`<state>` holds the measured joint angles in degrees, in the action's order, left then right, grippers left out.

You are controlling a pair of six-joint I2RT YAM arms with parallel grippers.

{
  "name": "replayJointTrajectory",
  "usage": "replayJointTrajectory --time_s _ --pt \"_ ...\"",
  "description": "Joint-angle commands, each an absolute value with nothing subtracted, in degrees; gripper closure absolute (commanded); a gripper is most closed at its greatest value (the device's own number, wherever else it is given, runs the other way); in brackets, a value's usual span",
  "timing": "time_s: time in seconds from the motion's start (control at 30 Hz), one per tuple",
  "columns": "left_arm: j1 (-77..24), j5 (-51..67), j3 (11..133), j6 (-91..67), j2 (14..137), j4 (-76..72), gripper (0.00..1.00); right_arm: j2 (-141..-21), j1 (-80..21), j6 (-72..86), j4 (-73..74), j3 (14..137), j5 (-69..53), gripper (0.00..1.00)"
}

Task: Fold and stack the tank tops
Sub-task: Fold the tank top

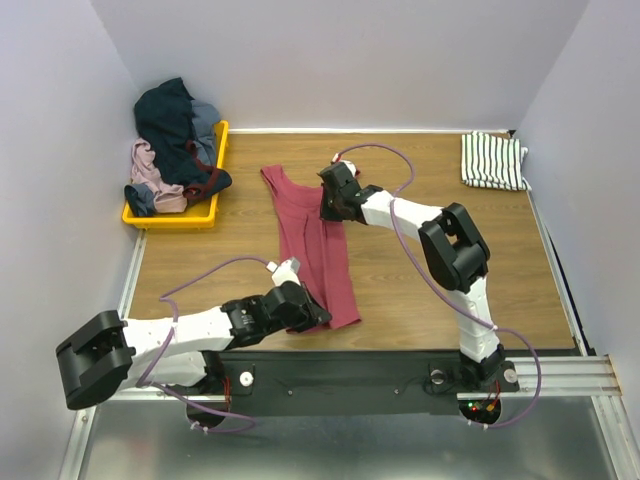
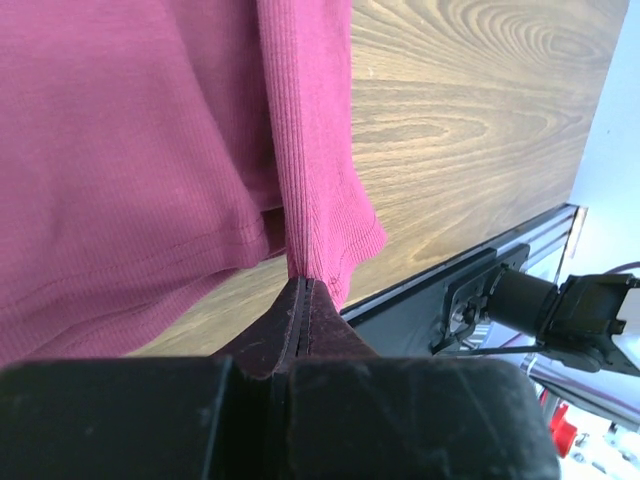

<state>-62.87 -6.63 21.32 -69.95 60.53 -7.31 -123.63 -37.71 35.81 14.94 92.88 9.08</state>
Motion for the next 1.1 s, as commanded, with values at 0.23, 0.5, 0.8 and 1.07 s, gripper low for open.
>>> replayJointTrajectory --time_s 0.23,0.5,0.8,1.07 --pt "-62.9 -8.9 18.5 -75.3 57.0 -1.4 1.00 -125.4 -38.8 36.7 13.9 96.6 11.1 0.93" --pt "-62.9 -9.4 18.2 -76.2 57.1 -0.4 1.00 -125.7 -39.4 35.7 13.9 97.4 10.4 0.89" --pt "-62.9 -9.5 18.4 -76.9 57.5 -0.1 1.00 -125.9 -40.3 34.7 13.9 97.7 9.7 0.75" --pt "-62.9 -11.8 22.1 -74.9 54.1 5.4 0.93 -121.1 -40.3 33.0 13.9 97.3 10.4 0.51"
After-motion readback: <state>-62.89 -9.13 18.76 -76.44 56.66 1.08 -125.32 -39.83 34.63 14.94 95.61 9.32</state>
